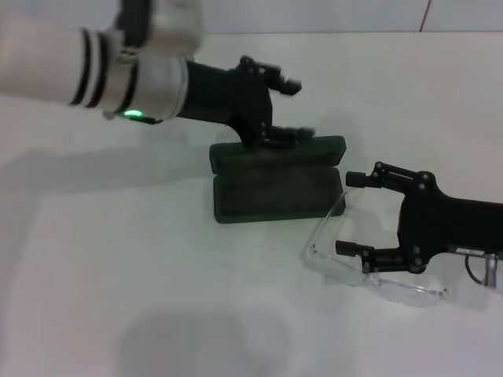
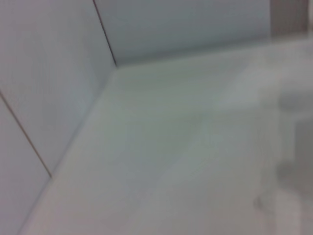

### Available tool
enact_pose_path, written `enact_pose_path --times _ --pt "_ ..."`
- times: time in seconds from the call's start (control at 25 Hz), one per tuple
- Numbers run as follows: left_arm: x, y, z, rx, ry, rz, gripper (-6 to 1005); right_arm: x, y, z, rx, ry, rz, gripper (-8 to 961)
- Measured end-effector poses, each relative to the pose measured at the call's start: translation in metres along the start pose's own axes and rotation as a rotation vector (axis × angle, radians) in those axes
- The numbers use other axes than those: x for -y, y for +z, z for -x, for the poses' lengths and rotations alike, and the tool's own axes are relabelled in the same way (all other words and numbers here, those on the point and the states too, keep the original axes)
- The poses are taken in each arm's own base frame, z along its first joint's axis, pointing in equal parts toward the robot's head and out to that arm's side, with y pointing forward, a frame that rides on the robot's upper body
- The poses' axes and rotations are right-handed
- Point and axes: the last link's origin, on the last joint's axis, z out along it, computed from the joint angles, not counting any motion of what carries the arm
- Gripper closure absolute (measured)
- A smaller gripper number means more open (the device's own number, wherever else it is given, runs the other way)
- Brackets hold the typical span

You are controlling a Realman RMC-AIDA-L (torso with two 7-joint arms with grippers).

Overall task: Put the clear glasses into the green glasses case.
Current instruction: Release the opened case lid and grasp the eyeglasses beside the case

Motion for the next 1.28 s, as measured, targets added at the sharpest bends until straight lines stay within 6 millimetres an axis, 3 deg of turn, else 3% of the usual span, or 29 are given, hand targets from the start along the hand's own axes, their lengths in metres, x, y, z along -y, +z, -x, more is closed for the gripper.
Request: enact_pose_path --times 0.08,0.2,0.28,0.32,0.56,0.76,1.0,1.28 --pt "-0.007 -0.010 0.006 -0.123 -0.042 -0.040 414 0.003 0.002 0.002 0.002 0.003 0.004 95" --pt "-0.030 -0.032 0.030 -0.351 -0.124 -0.157 363 0.012 0.003 0.011 -0.008 0.025 0.025 95" --pt "-0.038 -0.038 0.039 -0.408 -0.149 -0.199 340 0.019 -0.001 0.020 -0.037 0.052 0.047 95" --pt "-0.062 -0.049 0.065 -0.508 -0.214 -0.296 328 0.023 -0.003 0.026 -0.064 0.062 0.061 95" --pt "-0.103 -0.060 0.107 -0.605 -0.319 -0.430 316 0.049 -0.009 0.073 -0.416 0.219 0.110 95" --pt "-0.112 -0.058 0.117 -0.621 -0.323 -0.474 317 0.048 0.007 0.108 -0.691 0.275 0.213 95" --pt "-0.113 -0.054 0.121 -0.603 -0.340 -0.466 317 0.030 0.037 0.099 -0.931 0.291 0.293 97" --pt "-0.114 -0.054 0.123 -0.594 -0.339 -0.466 318 0.019 0.057 0.078 -1.036 0.265 0.265 145"
